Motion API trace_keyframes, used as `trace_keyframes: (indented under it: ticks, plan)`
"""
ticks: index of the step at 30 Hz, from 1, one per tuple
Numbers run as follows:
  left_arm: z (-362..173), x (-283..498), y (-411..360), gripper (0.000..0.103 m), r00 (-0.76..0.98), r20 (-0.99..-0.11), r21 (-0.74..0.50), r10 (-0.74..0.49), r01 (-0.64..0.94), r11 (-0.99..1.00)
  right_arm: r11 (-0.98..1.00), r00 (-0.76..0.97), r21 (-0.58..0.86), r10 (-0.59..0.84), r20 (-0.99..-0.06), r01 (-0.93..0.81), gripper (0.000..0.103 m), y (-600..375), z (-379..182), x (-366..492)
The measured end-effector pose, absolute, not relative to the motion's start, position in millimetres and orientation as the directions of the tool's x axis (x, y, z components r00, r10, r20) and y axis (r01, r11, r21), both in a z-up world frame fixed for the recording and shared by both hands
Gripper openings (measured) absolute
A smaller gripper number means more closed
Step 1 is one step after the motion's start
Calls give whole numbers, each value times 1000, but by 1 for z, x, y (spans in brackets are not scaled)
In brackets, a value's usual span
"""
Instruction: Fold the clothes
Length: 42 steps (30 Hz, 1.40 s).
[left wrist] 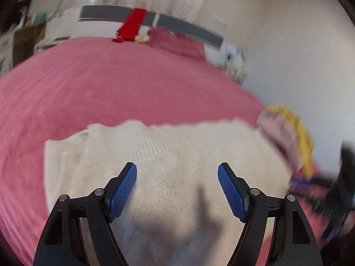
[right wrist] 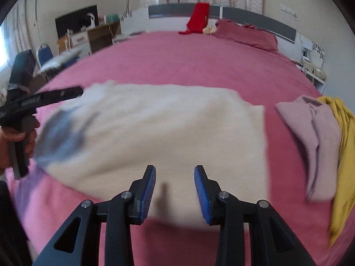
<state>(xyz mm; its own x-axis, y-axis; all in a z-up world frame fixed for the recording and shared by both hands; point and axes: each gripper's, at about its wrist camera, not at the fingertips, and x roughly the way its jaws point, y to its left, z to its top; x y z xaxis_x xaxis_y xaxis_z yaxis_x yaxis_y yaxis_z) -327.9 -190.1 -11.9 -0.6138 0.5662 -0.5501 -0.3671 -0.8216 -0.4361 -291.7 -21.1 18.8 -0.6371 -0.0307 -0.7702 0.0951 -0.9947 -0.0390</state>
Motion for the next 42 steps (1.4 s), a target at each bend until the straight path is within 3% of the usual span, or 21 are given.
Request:
trace_keyframes:
  ticks: [4, 6, 11, 14, 16, 20, 26, 29, 32, 33, 34, 35, 36, 38, 39, 42]
  plan:
    - [-27, -330, -178, 76, -592, -589, -363, 551, -415, -834, -934, -500, -331, 222, -837, 139, 36, 1, -17, -301]
    - [-34, -331, -171, 76, -581, -608, -325, 541, -439, -837, -964, -418, -251, 193, -888, 87, 36, 20, -39, -279]
    - [-49, -331, -158, 76, -559, -647, -239, 519, -498, -833, -996, -484, -44, 73, -872, -72, 40, 49, -46, -203]
    - [-46, -334, -162, 76, -546, -656, -246, 522, -498, -831, -997, -507, -19, 52, -861, -71, 40, 53, -33, -202]
    - [-33, -330, -171, 76, -559, -653, -264, 510, -464, -846, -996, -600, -17, 70, -797, -93, 41, 60, -5, -206]
    - [1, -342, -189, 77, -665, -534, -373, 523, -370, -851, -987, -751, 142, -41, -659, -71, 42, 58, 39, -258]
    - [-14, -372, -160, 77, -671, -594, -293, 445, -335, -896, -988, -723, -84, -37, -690, 130, 42, 7, 15, -395]
    - [-41, -386, -178, 77, -653, -635, -318, 412, -265, -910, -991, -679, -104, 20, -734, 83, 40, 25, -19, -405]
    - [-48, -386, -219, 76, -673, -538, -487, 508, -244, -839, -994, -695, 79, -1, -719, -81, 43, 84, -34, -392]
    - [-50, -387, -229, 71, -679, -520, -522, 518, -228, -822, -981, -707, 143, -6, -707, -134, 42, 103, -37, -387]
    - [-53, -388, -238, 69, -679, -498, -559, 540, -225, -798, -971, -711, 167, 3, -703, -169, 34, 113, -37, -384]
    - [-52, -389, -242, 69, -672, -492, -576, 554, -226, -786, -969, -700, 156, 24, -714, -192, 34, 117, -37, -386]
    - [-51, -390, -246, 69, -665, -486, -591, 567, -228, -774, -965, -689, 155, 34, -724, -210, 45, 122, -37, -388]
    - [-43, -390, -251, 69, -675, -477, -592, 562, -226, -774, -946, -694, 248, -37, -719, -207, 43, 132, -32, -389]
    - [-36, -388, -252, 70, -695, -473, -576, 542, -222, -787, -935, -737, 287, -41, -675, -211, 43, 136, -22, -381]
    - [-19, -386, -253, 82, -754, -452, -521, 477, -211, -827, -943, -797, 305, -82, -599, -133, 45, 124, -3, -380]
